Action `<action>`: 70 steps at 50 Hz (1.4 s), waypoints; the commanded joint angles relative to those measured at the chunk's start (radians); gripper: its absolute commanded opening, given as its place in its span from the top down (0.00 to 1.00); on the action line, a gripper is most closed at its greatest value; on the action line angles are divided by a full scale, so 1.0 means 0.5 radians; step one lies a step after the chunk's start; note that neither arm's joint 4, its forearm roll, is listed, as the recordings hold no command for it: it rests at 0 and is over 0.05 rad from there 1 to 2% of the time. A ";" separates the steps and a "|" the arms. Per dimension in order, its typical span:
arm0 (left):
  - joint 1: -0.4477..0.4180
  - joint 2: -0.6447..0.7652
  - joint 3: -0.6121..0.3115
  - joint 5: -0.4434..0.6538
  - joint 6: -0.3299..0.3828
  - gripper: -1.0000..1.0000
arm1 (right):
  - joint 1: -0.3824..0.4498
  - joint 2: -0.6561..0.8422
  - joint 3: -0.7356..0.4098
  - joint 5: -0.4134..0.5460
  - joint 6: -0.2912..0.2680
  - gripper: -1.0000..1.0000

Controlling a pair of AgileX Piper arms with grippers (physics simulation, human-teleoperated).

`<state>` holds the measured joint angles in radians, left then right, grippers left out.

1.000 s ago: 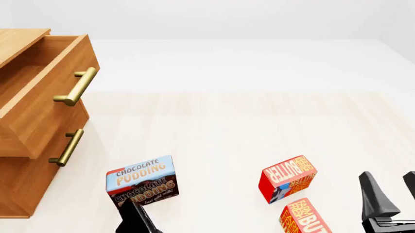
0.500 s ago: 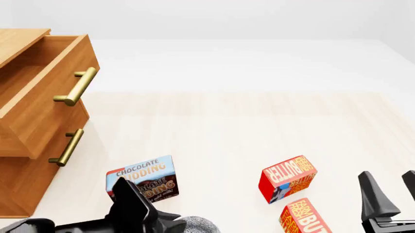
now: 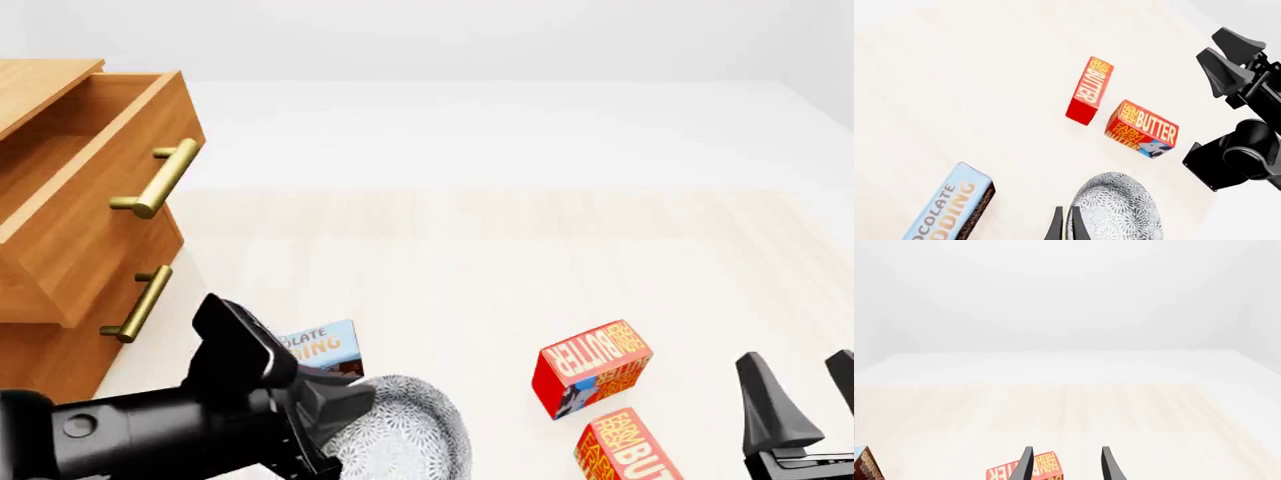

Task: Put the bowl in the top drawer of the cabinet.

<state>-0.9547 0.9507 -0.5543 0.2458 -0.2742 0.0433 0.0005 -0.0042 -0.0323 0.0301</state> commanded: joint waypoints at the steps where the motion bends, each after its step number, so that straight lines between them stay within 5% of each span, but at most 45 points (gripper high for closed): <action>1: 0.138 -0.069 -0.170 0.123 0.063 1.00 | 0.011 0.000 0.000 -0.007 0.001 0.00; 7: 0.306 -0.099 -0.259 0.147 0.105 1.00 | 0.016 0.000 0.000 -0.011 0.002 0.00; 31: 0.375 -0.153 -0.561 0.456 0.170 1.00 | 0.029 0.000 0.000 -0.019 0.006 0.00; 70: 0.715 -0.215 -1.105 0.816 0.389 1.00 | 0.036 0.000 0.001 -0.025 0.020 0.00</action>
<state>-0.6398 0.8576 -1.0328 0.6088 -0.1060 0.0588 0.0003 -0.0040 -0.0437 0.0392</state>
